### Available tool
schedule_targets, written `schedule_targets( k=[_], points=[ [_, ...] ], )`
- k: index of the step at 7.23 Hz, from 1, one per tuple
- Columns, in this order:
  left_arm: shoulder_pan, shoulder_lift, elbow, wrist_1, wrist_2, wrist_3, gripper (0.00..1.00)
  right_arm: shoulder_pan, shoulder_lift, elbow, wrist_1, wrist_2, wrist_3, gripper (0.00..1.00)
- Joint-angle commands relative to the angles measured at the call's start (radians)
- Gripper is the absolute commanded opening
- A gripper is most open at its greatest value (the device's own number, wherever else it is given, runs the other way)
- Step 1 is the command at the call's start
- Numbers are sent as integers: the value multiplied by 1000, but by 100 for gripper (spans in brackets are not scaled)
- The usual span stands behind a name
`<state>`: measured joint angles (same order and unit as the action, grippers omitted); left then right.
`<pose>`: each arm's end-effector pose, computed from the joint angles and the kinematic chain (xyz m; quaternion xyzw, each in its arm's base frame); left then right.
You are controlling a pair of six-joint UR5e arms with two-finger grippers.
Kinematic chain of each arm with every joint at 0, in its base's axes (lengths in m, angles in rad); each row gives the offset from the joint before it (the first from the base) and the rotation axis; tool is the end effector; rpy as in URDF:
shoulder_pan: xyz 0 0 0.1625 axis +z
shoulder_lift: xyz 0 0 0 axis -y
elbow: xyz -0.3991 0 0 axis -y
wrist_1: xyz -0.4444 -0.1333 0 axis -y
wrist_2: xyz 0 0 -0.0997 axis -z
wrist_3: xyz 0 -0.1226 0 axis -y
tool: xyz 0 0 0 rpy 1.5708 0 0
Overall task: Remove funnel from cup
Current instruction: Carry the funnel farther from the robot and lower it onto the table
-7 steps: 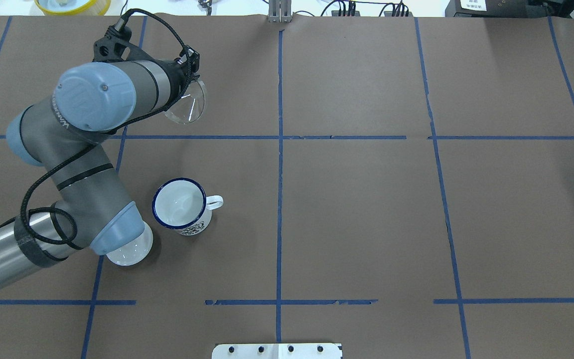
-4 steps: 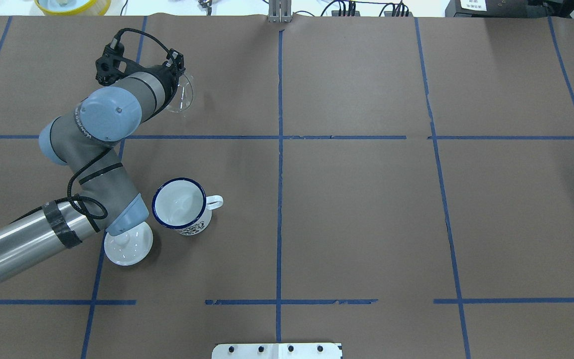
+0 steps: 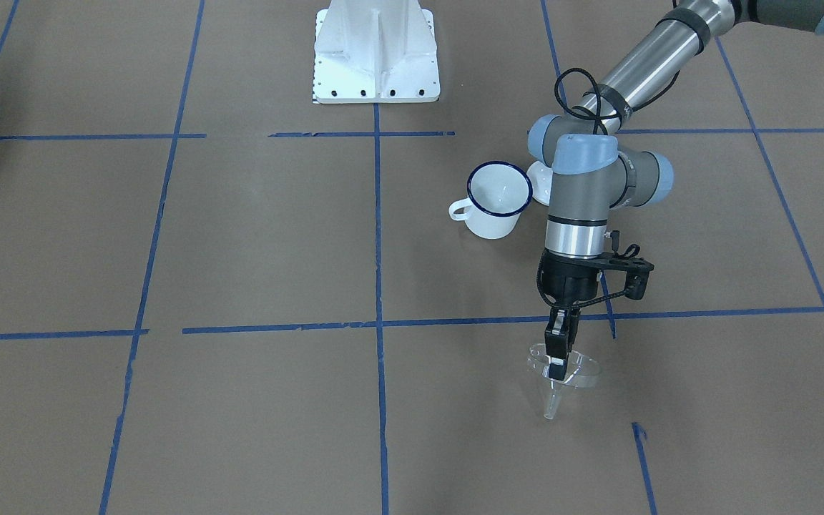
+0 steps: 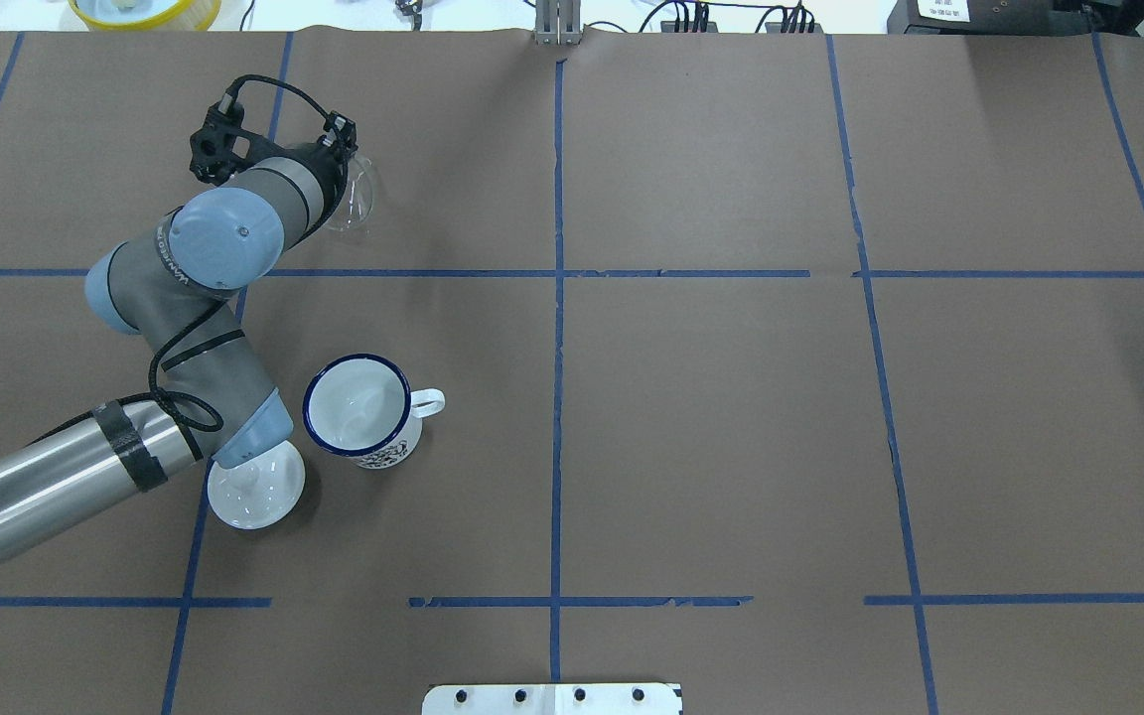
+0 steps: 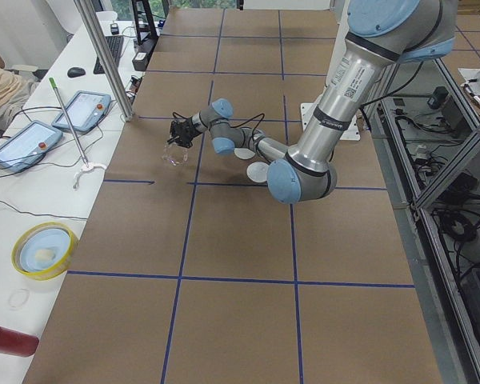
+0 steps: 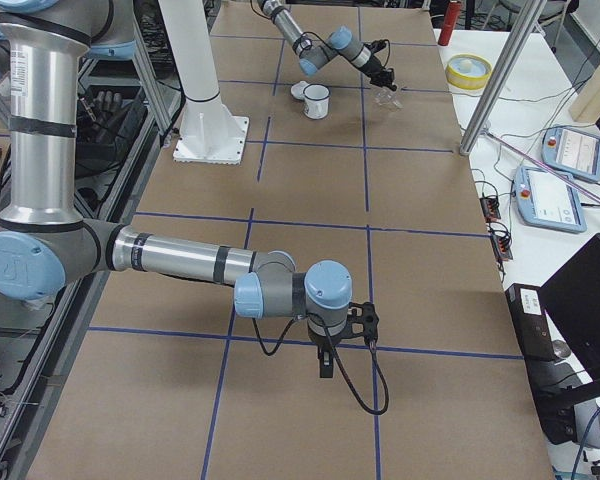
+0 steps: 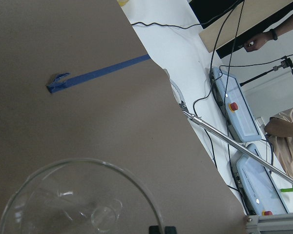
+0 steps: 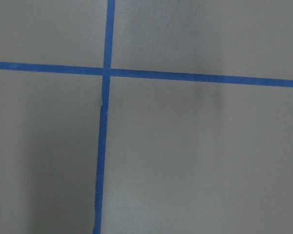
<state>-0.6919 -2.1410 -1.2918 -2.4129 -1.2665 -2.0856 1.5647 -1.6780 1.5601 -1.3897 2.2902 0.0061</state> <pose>0.4993 -0.6345 0.3301 0.1743 0.5172 -0.5402 0.6405 0.0494 -0.5042 0.6973 0.0274 -0.3520 -0.0111 0.9355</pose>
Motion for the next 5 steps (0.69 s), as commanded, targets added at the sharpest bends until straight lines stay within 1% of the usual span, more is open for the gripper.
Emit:
schedule_targets(
  k=[1, 2, 3, 4, 5],
  points=[
    [0, 1, -6, 0, -1, 65, 100, 0, 0, 0, 0, 0, 0, 100],
    [-4, 10, -65, -2, -11, 159, 100, 0, 0, 0, 0, 0, 0, 100],
    [-12, 12, -130, 11, -14, 194, 100, 0, 0, 0, 0, 0, 0, 100],
    [-14, 15, -139, 14, -43, 194, 100, 0, 0, 0, 0, 0, 0, 100],
    [-14, 16, -141, 14, -48, 197, 100, 0, 0, 0, 0, 0, 0, 100]
  ],
)
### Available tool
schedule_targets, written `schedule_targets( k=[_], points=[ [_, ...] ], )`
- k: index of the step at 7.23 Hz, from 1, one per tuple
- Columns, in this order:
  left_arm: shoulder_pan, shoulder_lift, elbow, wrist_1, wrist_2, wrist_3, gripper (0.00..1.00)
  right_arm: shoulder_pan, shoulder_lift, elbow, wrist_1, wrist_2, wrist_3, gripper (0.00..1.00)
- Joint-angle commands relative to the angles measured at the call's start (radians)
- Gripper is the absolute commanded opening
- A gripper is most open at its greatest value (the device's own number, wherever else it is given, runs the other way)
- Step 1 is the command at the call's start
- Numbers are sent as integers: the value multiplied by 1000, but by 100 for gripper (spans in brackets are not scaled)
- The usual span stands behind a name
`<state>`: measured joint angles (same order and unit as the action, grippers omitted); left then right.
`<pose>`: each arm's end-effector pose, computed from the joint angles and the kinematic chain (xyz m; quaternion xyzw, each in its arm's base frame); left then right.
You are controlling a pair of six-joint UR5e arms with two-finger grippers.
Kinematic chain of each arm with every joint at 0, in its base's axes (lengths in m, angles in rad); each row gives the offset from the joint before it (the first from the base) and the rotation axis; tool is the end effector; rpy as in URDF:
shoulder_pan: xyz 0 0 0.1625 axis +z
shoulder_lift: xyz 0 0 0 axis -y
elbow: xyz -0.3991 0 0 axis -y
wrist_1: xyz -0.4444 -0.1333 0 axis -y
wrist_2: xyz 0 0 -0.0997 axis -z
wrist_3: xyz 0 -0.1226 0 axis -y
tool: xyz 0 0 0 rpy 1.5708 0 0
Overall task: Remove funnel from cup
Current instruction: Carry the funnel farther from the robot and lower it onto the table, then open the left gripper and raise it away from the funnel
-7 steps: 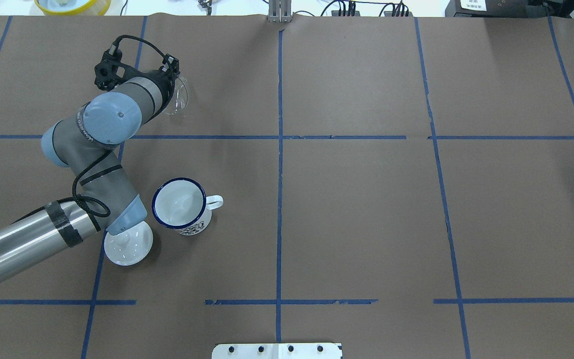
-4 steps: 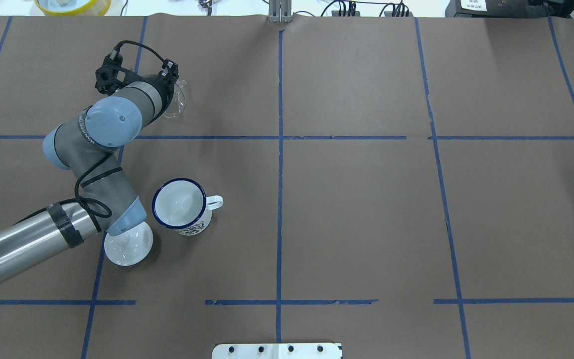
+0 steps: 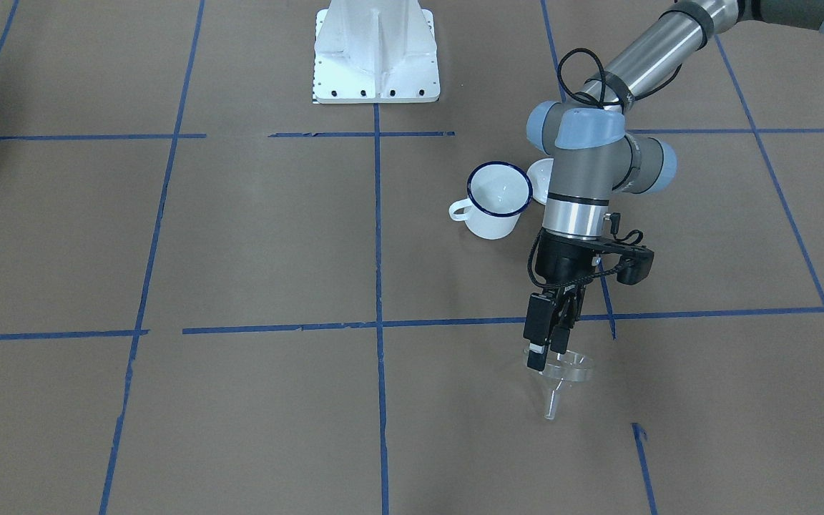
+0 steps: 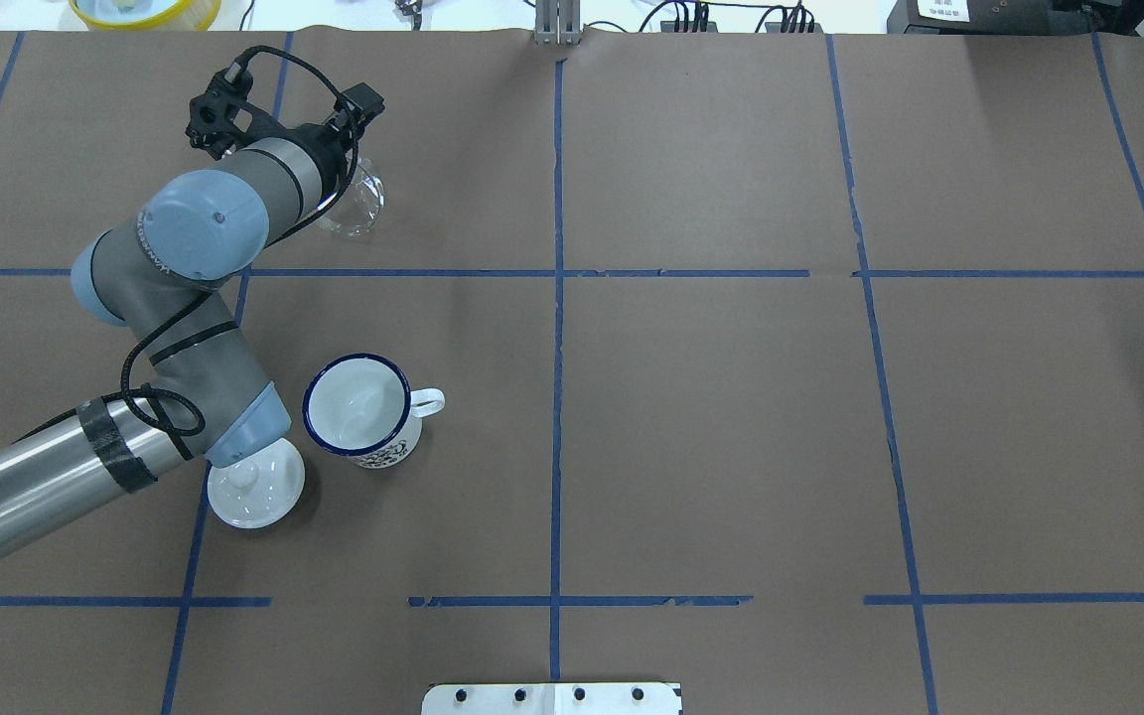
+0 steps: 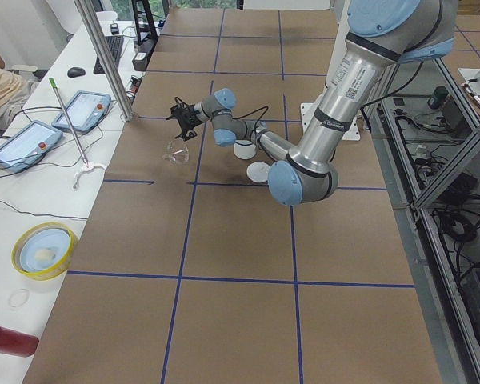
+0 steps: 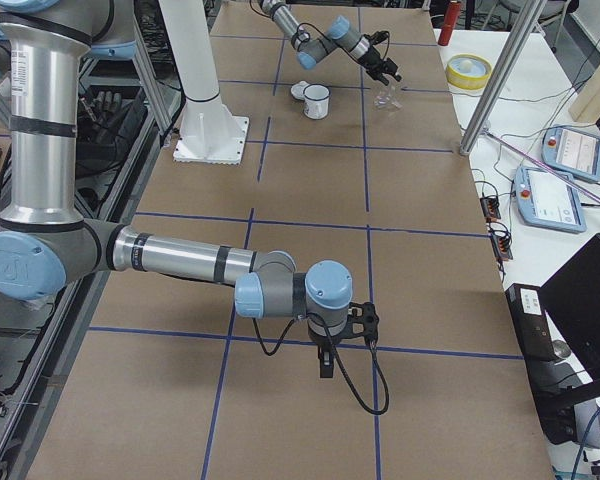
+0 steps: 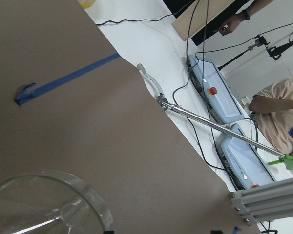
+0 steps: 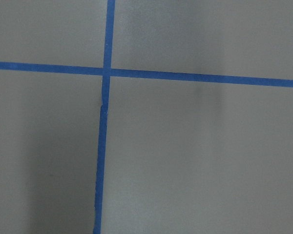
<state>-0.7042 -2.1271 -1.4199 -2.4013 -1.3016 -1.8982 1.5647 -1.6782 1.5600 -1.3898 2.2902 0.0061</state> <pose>0.4745 -0.6208 0.2708 0.2150 0.5435 -0.4660 0.6643 0.0494 -0.5041 0.6975 0.0272 -0.3520 -0.0110 0.9355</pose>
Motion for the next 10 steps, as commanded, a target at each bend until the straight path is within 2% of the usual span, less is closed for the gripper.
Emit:
schedule_targets(
  k=[1, 2, 3, 4, 6, 7, 8, 9, 10],
  points=[
    [-3, 16, -34, 2, -24, 27, 100, 0, 0, 0, 0, 0, 0, 100],
    [-20, 66, -113, 4, -98, 83, 100, 0, 0, 0, 0, 0, 0, 100],
    [-41, 161, -228, 8, -193, 161, 100, 0, 0, 0, 0, 0, 0, 100],
    [-73, 235, -355, 113, -294, 273, 100, 0, 0, 0, 0, 0, 0, 100],
    [-168, 291, -592, 456, -517, 608, 100, 0, 0, 0, 0, 0, 0, 100],
    [-190, 311, -675, 585, -534, 746, 100, 0, 0, 0, 0, 0, 0, 100],
    [-179, 314, -733, 713, -600, 792, 100, 0, 0, 0, 0, 0, 0, 100],
    [-129, 314, -764, 776, -631, 797, 100, 0, 0, 0, 0, 0, 0, 100],
    [-62, 315, -760, 781, -630, 779, 100, 0, 0, 0, 0, 0, 0, 100]
  ],
)
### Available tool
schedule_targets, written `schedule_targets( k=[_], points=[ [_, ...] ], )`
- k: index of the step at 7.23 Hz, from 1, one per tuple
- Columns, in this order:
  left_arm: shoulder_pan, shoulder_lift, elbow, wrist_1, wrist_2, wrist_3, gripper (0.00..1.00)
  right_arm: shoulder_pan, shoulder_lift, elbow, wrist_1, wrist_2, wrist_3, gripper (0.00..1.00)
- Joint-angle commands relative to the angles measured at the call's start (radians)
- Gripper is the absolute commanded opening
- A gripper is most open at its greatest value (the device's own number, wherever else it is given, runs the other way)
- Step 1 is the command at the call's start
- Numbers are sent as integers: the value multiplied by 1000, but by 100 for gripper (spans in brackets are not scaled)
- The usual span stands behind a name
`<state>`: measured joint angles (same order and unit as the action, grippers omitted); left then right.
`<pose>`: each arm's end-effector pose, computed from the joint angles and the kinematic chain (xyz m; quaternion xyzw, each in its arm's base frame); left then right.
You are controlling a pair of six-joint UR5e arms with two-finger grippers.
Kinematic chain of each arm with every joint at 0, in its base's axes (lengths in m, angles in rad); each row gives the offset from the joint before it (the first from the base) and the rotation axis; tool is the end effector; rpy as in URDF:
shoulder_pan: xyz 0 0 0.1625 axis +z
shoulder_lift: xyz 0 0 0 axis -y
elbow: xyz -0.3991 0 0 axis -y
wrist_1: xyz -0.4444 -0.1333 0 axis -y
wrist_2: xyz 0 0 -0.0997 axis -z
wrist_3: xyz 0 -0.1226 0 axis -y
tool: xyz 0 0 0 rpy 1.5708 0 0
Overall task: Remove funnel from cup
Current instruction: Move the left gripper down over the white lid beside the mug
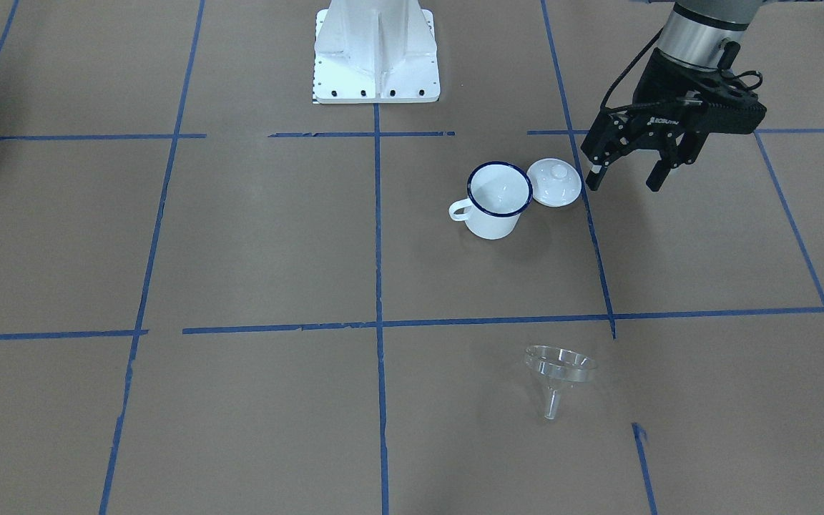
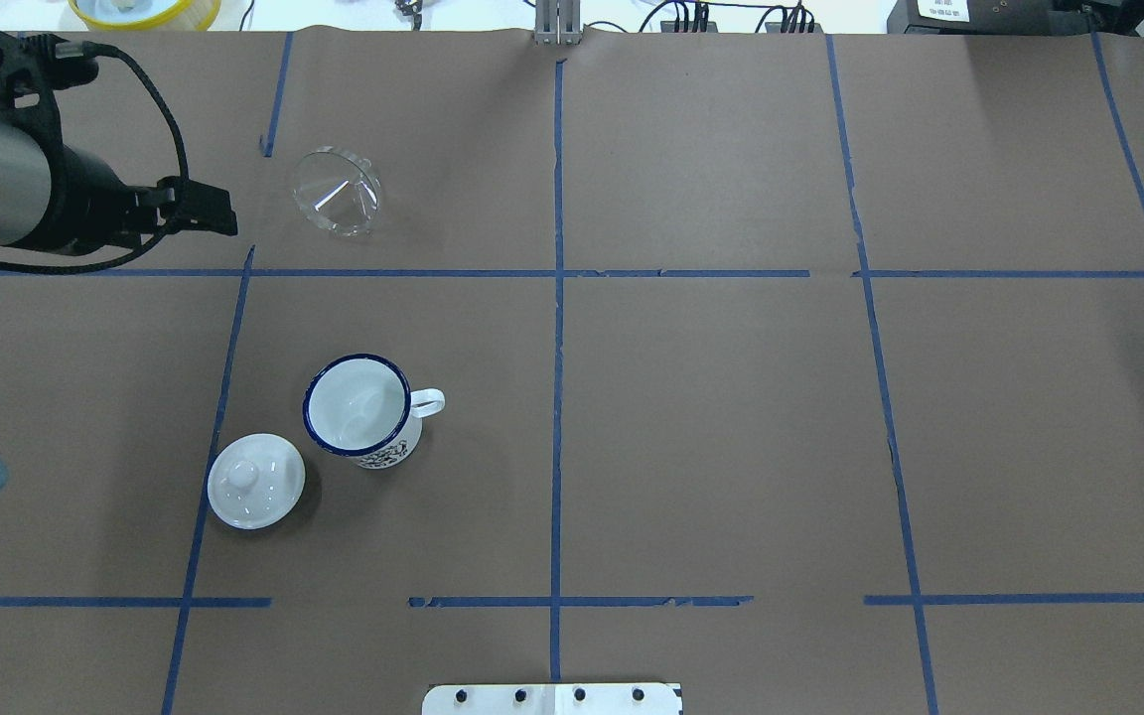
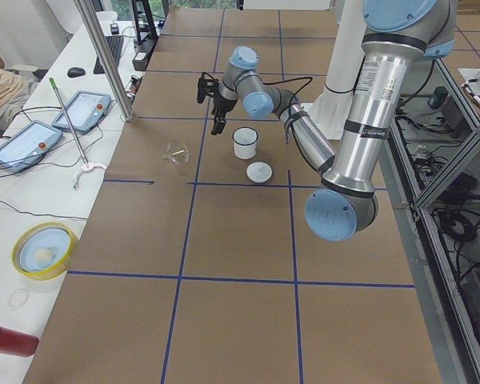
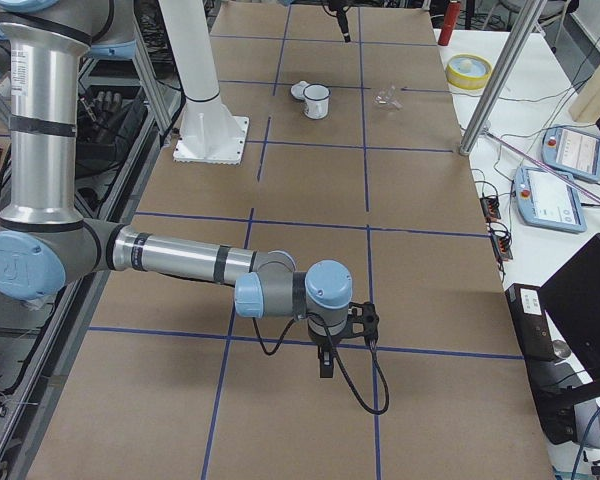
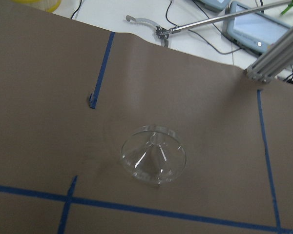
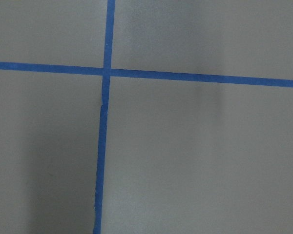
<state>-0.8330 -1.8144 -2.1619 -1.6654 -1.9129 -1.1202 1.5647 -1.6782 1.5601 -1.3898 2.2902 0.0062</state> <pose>0.2996 -0.4666 0.2097 0.1425 0.4448 -0.0925 0.8794 0.0494 -0.5041 0.6974 0.0273 -0.3520 -0.0110 0.9355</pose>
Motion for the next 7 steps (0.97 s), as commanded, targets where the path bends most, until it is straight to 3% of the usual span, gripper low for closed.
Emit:
schedule_targets(
  k=[1, 4, 7],
  points=[
    [109, 57, -18, 47, -14, -3, 100, 0, 0, 0, 0, 0, 0, 100],
    [326, 139, 11, 32, 75, -62, 100, 0, 0, 0, 0, 0, 0, 100],
    [328, 142, 140, -120, 80, -62, 86, 0, 0, 0, 0, 0, 0, 100]
  ],
)
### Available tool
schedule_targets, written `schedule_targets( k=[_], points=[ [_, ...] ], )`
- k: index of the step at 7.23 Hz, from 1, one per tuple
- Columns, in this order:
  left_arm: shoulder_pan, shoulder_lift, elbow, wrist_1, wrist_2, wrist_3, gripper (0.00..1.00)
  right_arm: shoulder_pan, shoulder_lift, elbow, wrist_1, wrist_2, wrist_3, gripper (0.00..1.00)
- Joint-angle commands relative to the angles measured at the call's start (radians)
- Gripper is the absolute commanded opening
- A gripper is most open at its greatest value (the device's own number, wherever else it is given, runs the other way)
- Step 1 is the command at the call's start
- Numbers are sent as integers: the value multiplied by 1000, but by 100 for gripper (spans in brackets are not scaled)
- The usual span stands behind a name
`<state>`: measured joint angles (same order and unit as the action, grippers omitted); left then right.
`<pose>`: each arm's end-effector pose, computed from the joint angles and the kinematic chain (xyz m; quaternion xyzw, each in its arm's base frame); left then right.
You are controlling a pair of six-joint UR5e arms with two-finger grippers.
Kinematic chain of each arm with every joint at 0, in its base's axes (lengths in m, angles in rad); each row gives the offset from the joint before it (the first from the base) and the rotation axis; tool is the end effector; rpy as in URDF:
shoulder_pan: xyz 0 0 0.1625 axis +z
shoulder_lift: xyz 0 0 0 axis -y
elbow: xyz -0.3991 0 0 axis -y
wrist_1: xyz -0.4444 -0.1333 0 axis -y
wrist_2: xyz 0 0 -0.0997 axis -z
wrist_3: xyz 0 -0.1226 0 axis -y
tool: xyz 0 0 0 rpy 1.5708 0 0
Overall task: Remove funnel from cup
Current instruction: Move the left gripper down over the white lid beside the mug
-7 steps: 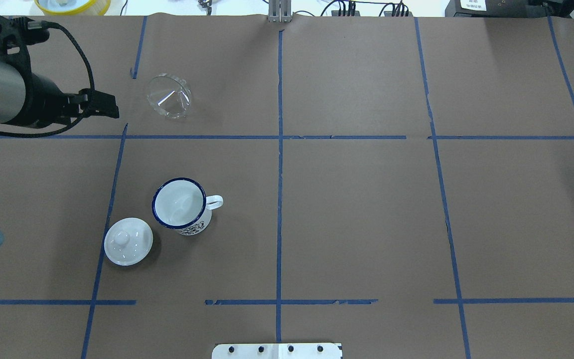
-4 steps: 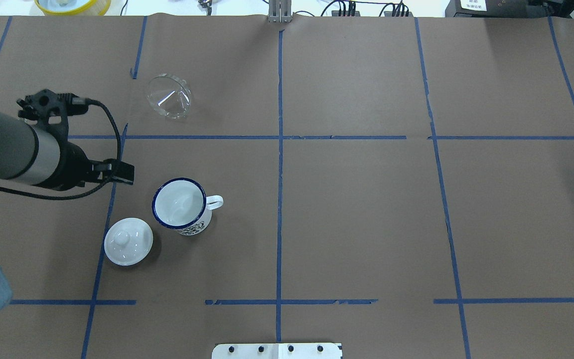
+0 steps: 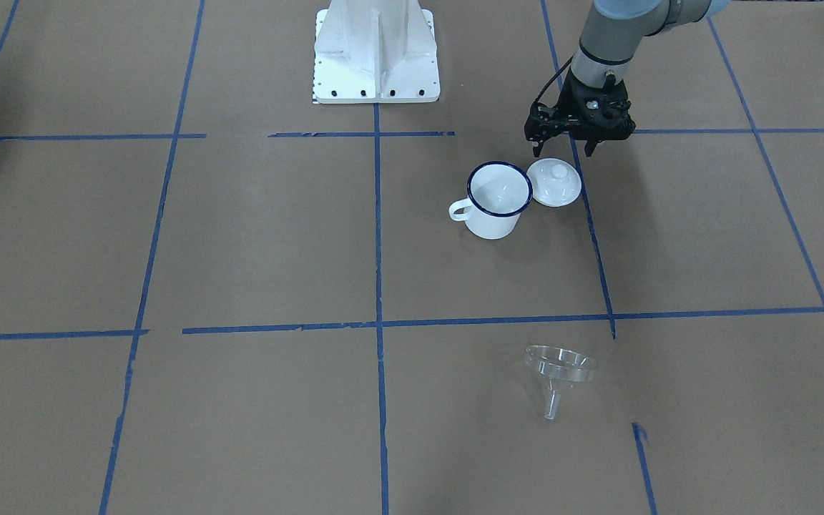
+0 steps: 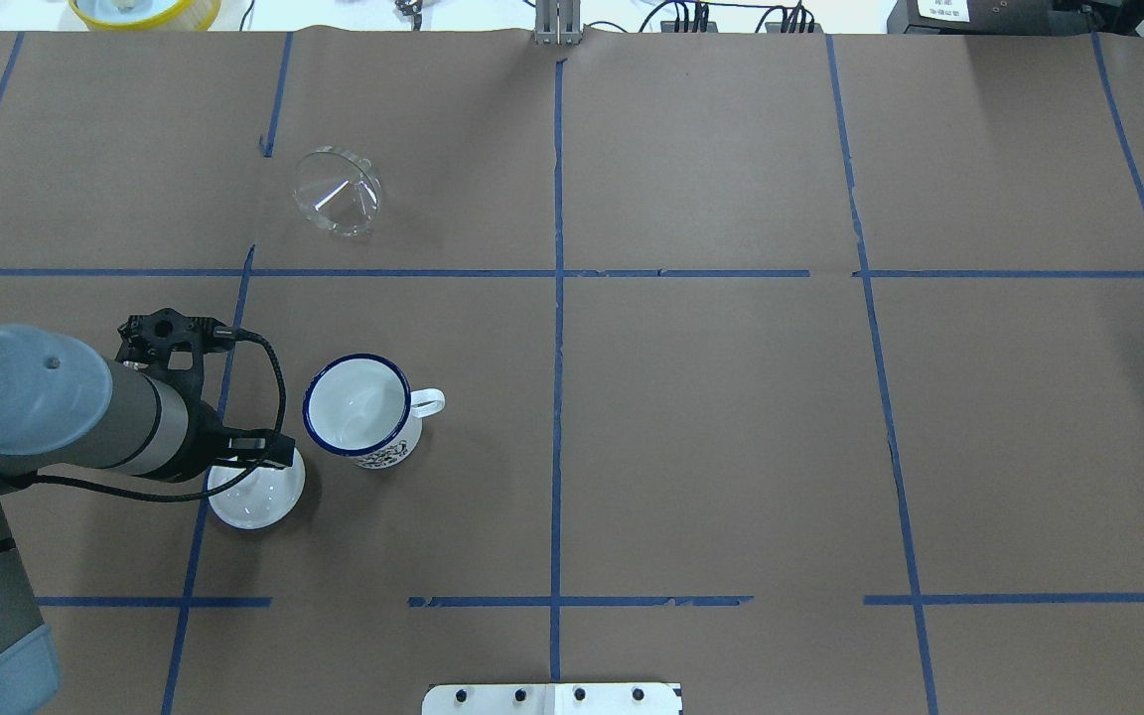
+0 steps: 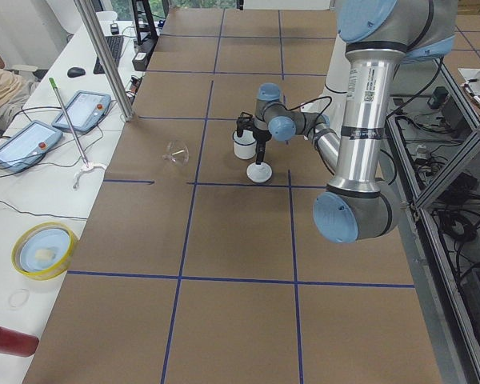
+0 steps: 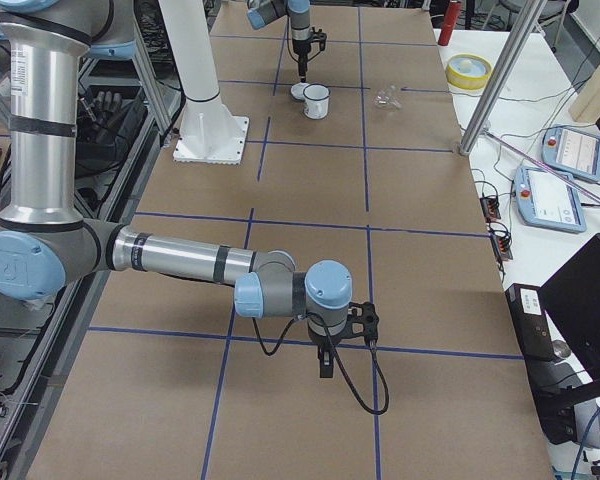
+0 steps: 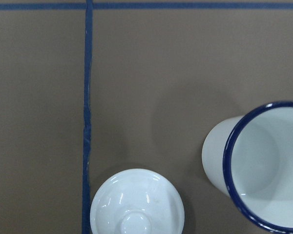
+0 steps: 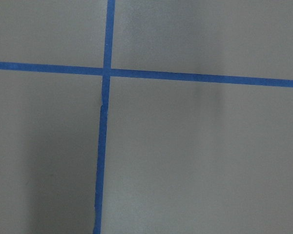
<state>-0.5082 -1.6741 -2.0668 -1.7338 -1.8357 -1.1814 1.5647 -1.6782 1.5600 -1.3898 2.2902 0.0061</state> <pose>0.4417 -0.3618 0.3255 0.0495 0.3854 -0.0056 0.9214 0.0494 -0.5041 0.6975 0.0272 -0.3520 -0.0110 0.9355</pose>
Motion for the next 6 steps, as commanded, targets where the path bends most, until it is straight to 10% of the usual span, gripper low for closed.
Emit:
schedule_targets(
  k=[1, 6],
  points=[
    [4, 4, 47, -58, 1, 0, 82, 0, 0, 0, 0, 0, 0, 100],
    [4, 5, 62, -59, 1, 9, 73, 0, 0, 0, 0, 0, 0, 100]
  ],
)
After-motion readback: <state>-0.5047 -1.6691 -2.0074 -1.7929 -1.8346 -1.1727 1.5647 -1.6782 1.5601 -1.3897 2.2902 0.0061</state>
